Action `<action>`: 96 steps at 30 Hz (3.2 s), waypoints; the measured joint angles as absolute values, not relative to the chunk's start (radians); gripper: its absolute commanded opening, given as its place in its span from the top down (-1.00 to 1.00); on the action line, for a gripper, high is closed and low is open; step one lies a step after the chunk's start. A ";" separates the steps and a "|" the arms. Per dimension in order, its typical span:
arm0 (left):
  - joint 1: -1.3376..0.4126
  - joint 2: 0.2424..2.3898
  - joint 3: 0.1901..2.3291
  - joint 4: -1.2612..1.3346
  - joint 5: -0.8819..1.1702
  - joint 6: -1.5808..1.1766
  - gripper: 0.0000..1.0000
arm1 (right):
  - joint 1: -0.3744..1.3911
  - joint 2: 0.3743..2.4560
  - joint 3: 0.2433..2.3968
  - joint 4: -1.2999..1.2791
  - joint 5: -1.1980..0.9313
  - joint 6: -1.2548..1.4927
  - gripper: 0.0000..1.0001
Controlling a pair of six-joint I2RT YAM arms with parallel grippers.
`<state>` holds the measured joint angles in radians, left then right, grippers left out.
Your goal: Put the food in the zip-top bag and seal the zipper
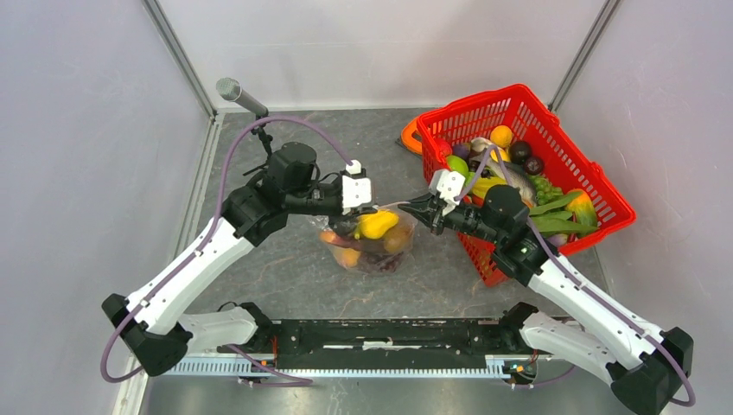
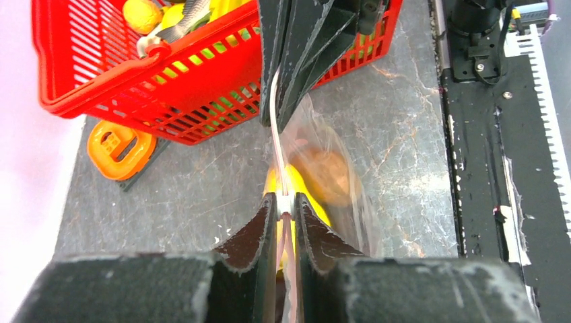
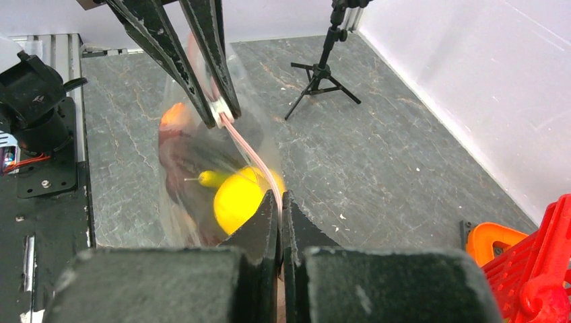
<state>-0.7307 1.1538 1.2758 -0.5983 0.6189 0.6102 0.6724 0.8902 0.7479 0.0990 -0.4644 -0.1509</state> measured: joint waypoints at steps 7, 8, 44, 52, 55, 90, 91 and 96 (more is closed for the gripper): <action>-0.731 1.103 1.259 -0.605 0.596 0.609 0.96 | 0.672 0.878 0.743 0.115 -0.467 -0.130 1.00; -0.731 1.102 1.259 -0.605 0.597 0.608 0.95 | 0.672 0.878 0.743 0.118 -0.470 -0.127 0.97; -0.731 1.089 1.241 -0.593 0.652 0.541 0.96 | 0.751 1.111 1.024 -0.198 -0.672 -0.383 0.87; -0.731 1.069 1.224 -0.579 0.629 0.542 0.95 | 0.758 1.074 0.978 -0.146 -0.621 -0.352 1.00; -0.731 1.058 1.218 -0.582 0.601 0.542 0.96 | 0.762 1.053 0.943 -0.101 -0.569 -0.326 1.00; -0.724 0.881 1.185 -0.810 0.077 0.553 0.95 | 0.764 0.971 0.805 0.102 -0.152 -0.076 1.00; -0.723 0.876 1.184 -0.813 0.067 0.553 0.95 | 0.764 0.972 0.805 0.104 -0.152 -0.075 1.00; -0.723 0.872 1.177 -0.813 0.035 0.554 0.67 | 0.764 0.983 0.805 0.117 -0.155 -0.067 1.00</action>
